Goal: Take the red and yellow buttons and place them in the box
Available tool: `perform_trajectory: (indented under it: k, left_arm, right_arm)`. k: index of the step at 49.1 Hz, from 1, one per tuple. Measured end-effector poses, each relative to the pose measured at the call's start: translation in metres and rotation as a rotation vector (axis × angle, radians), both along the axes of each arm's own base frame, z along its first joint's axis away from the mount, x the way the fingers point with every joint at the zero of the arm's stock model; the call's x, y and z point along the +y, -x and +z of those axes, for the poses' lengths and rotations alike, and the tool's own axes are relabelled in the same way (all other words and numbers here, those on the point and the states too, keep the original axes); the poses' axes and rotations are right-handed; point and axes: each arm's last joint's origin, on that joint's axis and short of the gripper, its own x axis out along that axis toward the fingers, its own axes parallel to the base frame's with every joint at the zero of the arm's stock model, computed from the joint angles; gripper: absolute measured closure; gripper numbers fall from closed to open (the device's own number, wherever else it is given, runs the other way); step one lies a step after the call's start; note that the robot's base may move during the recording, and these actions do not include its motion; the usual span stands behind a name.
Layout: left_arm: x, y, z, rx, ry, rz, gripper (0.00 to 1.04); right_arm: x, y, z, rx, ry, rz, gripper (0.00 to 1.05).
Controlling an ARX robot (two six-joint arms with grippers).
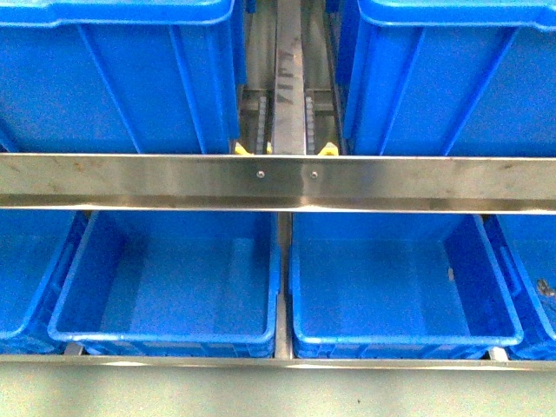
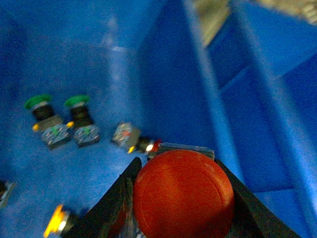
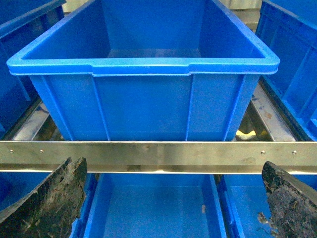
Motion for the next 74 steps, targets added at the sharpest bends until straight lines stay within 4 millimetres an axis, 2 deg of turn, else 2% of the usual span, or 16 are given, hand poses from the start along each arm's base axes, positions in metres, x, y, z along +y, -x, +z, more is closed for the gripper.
perform_trajectory:
  k: [3, 6, 13, 21, 26, 32, 38, 44, 47, 49, 52, 53, 57, 62, 68, 74]
  left_arm:
    - [0.015, 0.023, 0.008, -0.074, 0.086, -0.087, 0.72]
    - [0.022, 0.037, 0.007, -0.107, 0.135, -0.147, 0.72]
    - [0.018, 0.057, -0.006, -0.103, 0.253, -0.304, 0.72]
    - [-0.023, 0.071, -0.022, -0.041, 0.347, -0.546, 0.72]
    - [-0.059, 0.082, -0.016, -0.059, 0.374, -0.68, 0.72]
    - [-0.089, 0.092, -0.005, -0.088, 0.385, -0.797, 0.72]
    - [-0.107, 0.091, 0.003, -0.093, 0.386, -0.848, 0.72]
    - [-0.121, 0.078, -0.009, -0.066, 0.387, -0.844, 0.72]
    - [-0.126, 0.075, -0.014, -0.055, 0.388, -0.84, 0.72]
    - [-0.128, 0.074, -0.015, -0.055, 0.388, -0.834, 0.72]
    - [-0.134, 0.074, -0.015, -0.058, 0.385, -0.835, 0.72]
    - [-0.137, 0.074, -0.014, -0.063, 0.387, -0.829, 0.72]
    - [-0.143, 0.074, -0.011, -0.069, 0.375, -0.846, 0.72]
    - [-0.147, 0.073, -0.005, -0.083, 0.362, -0.85, 0.72]
    - [-0.153, 0.072, 0.006, -0.12, 0.356, -0.86, 0.72]
    - [-0.16, 0.071, 0.013, -0.145, 0.345, -0.859, 0.72]
  right_arm:
    - [0.0, 0.0, 0.0, 0.0, 0.0, 0.0, 0.03]
    - [0.0, 0.0, 0.0, 0.0, 0.0, 0.0, 0.03]
    - [0.0, 0.0, 0.0, 0.0, 0.0, 0.0, 0.03]
    - [0.0, 0.0, 0.0, 0.0, 0.0, 0.0, 0.03]
    - [0.0, 0.0, 0.0, 0.0, 0.0, 0.0, 0.03]
    - [0.0, 0.0, 0.0, 0.0, 0.0, 0.0, 0.03]
    - [0.0, 0.0, 0.0, 0.0, 0.0, 0.0, 0.03]
    - [0.0, 0.0, 0.0, -0.001, -0.015, -0.018, 0.03]
    - [-0.005, -0.008, 0.012, -0.089, -0.156, -0.207, 0.03]
    - [-0.009, -0.013, 0.021, -0.138, -0.209, -0.251, 0.03]
    - [-0.018, -0.026, 0.05, -0.241, -0.25, -0.288, 0.03]
    - [-0.023, -0.034, 0.066, -0.288, -0.253, -0.299, 0.03]
    - [-0.027, -0.058, 0.11, -0.379, -0.235, -0.23, 0.03]
    - [-0.029, -0.083, 0.147, -0.406, -0.268, -0.171, 0.03]
    - [-0.035, -0.113, 0.171, -0.365, -0.48, -0.181, 0.03]
    - [-0.035, -0.146, 0.183, -0.306, -0.845, -0.2, 0.03]
